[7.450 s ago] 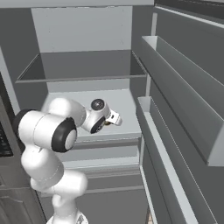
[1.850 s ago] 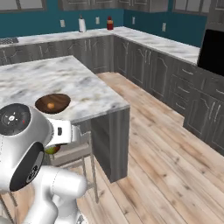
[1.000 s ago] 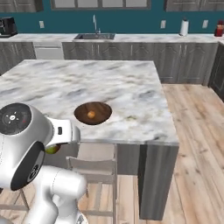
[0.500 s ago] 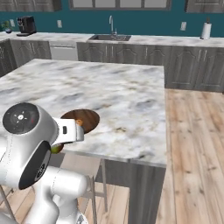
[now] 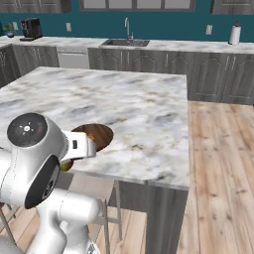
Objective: Retrieve the tangerine and mango from the fridge and place them into the bowl on the dining table.
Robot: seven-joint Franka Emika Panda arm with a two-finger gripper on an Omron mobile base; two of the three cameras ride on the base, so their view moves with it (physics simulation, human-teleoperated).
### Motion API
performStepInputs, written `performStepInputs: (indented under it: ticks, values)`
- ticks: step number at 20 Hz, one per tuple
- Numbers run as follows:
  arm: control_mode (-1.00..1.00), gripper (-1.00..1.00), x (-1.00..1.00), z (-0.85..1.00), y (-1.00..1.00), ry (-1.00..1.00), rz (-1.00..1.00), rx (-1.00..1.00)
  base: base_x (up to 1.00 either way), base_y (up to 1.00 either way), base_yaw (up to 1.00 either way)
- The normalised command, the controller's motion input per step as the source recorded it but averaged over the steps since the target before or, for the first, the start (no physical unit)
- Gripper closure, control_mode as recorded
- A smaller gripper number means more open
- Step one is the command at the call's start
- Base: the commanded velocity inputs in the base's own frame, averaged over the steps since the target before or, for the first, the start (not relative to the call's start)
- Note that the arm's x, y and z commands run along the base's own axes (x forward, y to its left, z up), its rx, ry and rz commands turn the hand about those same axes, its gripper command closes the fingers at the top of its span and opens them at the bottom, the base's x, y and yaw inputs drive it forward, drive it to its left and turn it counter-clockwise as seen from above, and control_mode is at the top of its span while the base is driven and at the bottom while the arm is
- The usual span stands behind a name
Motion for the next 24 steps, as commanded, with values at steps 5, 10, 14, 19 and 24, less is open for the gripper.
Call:
performStepInputs:
  ticks: [5,10,14,19,24]
  values:
    - [-1.00,1.00,0.90,-0.11,0.18,0.05,0.09,0.00,0.00,0.00,0.00]
    - [-1.00,1.00,0.96,-0.17,0.37,0.02,0.13,0.00,0.00,0.00,0.00]
    - [-1.00,1.00,0.77,-0.35,0.46,0.00,0.09,0.00,0.00,0.00,0.00]
    - [-1.00,1.00,0.64,-0.33,0.33,0.00,0.02,0.00,0.00,0.00,0.00]
    - [-1.00,1.00,0.62,-0.31,0.26,-0.01,0.00,0.00,0.00,0.00,0.00]
